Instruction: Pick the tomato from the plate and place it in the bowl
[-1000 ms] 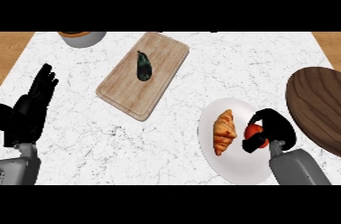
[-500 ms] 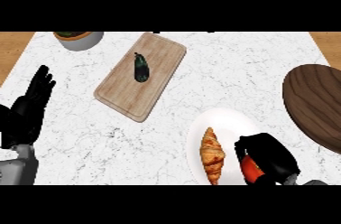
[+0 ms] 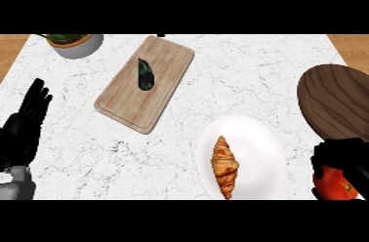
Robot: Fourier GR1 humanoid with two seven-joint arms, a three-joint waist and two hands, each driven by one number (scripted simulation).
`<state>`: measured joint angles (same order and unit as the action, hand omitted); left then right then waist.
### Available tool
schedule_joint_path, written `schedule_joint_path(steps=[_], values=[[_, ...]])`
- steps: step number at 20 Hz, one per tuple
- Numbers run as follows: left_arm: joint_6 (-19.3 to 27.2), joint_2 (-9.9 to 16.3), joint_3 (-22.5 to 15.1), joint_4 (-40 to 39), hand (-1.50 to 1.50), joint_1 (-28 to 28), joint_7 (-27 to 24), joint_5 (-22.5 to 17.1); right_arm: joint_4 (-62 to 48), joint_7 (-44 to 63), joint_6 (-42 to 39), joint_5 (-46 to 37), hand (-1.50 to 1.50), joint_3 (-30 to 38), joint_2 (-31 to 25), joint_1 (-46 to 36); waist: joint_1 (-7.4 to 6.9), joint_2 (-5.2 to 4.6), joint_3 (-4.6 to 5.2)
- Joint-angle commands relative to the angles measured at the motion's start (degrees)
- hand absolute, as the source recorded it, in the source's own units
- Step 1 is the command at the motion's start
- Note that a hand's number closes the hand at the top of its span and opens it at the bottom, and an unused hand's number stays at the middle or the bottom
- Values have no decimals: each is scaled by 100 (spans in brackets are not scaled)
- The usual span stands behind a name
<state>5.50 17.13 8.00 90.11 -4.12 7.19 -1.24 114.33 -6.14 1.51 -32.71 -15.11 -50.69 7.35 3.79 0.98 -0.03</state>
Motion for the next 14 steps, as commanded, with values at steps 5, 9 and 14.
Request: schedule_joint_path(steps=[5, 9, 14], values=[[75, -67, -67, 166, 0, -75, 152, 69, 902, -484, -139, 2437, 150, 2608, -381, 950, 21, -19, 1], [49, -147, -101, 36, 0, -207, 71, 83, 93, -914, -830, 3333, 150, 3874, -521, 1038, -162, -62, 2], [-163, -143, -109, -300, 0, -212, -361, 164, -921, -1296, -1399, 3347, 150, 3897, -227, 626, -351, -102, 3]])
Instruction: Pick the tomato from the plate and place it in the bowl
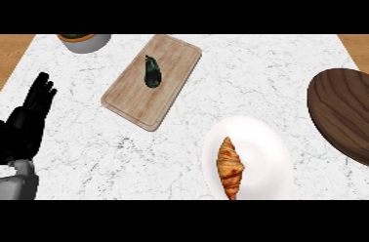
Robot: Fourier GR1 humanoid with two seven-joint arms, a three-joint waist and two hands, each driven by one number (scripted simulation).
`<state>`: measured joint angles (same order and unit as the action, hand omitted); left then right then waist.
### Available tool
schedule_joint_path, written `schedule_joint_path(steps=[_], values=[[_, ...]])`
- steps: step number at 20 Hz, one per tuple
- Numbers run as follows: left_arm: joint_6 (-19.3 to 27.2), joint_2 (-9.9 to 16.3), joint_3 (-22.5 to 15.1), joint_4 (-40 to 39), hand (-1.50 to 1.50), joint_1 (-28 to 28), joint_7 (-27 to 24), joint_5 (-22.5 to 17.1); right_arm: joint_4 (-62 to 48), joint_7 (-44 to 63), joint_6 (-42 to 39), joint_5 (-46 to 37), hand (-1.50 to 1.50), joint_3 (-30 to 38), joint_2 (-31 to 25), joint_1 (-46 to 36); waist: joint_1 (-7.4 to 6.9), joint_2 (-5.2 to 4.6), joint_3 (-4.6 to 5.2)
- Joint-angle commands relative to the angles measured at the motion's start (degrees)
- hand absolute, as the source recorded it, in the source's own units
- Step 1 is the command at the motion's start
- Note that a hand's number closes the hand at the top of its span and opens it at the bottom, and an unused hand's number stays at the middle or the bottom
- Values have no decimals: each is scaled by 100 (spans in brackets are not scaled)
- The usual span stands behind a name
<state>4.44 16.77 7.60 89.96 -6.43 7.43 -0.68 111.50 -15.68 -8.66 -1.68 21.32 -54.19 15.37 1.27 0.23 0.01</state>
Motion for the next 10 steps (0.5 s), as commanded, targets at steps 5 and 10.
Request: schedule_joint_path(steps=[5, 10], values=[[-369, 123, 99, 11, 0, -80, 152, -179, -2137, -510, -592, -41, 150, -342, 33, -1497, -225, -36, -4], [-325, 84, 191, -506, 0, -404, -217, -54, -3601, -926, -506, -690, 150, -956, 307, -2726, -232, -50, -3]])
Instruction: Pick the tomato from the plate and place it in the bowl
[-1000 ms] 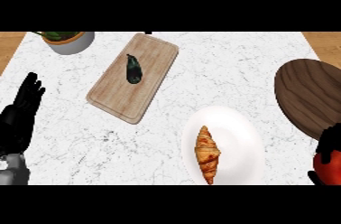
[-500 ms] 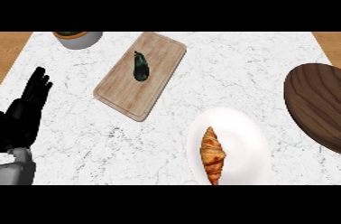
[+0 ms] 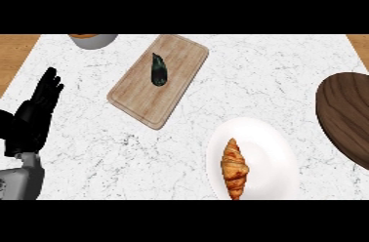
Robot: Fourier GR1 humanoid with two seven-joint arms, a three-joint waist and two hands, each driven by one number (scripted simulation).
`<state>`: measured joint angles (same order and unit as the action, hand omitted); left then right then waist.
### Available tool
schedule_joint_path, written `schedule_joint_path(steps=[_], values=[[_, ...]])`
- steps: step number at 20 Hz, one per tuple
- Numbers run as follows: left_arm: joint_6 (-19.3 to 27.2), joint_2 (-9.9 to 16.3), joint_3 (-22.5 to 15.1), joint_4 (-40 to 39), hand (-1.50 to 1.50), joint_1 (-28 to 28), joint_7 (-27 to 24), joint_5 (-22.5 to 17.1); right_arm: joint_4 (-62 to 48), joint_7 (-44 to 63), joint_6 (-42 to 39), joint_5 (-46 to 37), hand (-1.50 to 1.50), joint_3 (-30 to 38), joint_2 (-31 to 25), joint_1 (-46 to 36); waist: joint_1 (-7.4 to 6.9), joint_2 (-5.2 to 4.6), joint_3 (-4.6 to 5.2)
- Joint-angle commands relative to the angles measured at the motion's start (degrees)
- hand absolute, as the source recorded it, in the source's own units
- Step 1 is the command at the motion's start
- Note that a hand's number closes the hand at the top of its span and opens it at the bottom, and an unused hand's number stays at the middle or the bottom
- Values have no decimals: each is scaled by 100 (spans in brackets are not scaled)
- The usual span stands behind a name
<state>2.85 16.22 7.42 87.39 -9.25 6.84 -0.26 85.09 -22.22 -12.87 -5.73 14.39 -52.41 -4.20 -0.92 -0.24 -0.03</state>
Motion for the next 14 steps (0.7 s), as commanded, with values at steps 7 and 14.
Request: schedule_joint_path(steps=[7, 14], values=[[-100, -62, 8, -45, 0, -52, -11, 27, -3121, -1206, 637, -1382, 150, -849, 858, -2133, -72, -13, -3], [-39, -171, -167, 194, 0, -20, 115, 129, -4850, -861, 111, -2173, -150, -1233, 468, -2730, -186, -48, -12]])
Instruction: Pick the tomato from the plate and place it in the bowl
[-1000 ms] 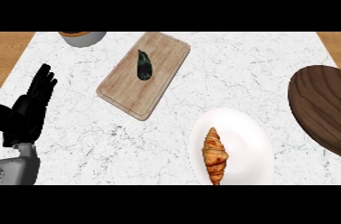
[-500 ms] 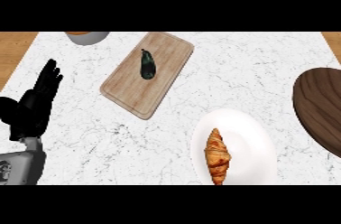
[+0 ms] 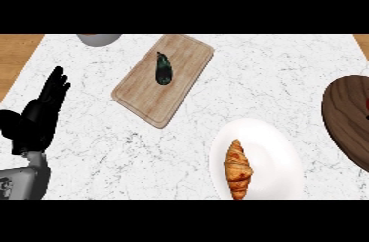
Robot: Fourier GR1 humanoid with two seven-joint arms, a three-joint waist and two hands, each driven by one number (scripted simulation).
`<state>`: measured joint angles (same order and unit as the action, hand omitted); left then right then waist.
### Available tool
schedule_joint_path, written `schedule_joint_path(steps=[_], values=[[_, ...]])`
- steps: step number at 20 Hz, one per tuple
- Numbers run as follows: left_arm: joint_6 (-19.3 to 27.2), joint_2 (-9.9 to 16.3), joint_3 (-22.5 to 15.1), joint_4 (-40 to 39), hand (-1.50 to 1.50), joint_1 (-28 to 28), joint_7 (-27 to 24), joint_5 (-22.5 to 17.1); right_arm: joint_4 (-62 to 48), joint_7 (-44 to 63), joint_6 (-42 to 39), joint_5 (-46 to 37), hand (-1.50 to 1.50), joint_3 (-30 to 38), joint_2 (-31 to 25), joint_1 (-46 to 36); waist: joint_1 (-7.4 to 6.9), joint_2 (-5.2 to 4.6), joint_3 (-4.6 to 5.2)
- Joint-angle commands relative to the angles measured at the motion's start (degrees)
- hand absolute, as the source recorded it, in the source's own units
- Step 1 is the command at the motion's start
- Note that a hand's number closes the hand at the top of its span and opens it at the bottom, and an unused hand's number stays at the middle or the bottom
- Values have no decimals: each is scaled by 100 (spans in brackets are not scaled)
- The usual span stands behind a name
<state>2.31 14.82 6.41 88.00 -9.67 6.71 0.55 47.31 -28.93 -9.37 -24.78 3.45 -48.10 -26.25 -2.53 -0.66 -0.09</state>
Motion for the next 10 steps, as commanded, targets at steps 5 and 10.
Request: schedule_joint_path(steps=[5, 10], values=[[45, -35, 33, 57, 0, -27, 105, 20, -2117, -1387, -531, -287, -150, -76, 135, -1001, -59, -24, -15], [-5, -23, 72, -129, 0, -98, 52, -22, -2516, -1548, -1988, 1068, -150, 974, 84, -1219, 62, -9, -16]])
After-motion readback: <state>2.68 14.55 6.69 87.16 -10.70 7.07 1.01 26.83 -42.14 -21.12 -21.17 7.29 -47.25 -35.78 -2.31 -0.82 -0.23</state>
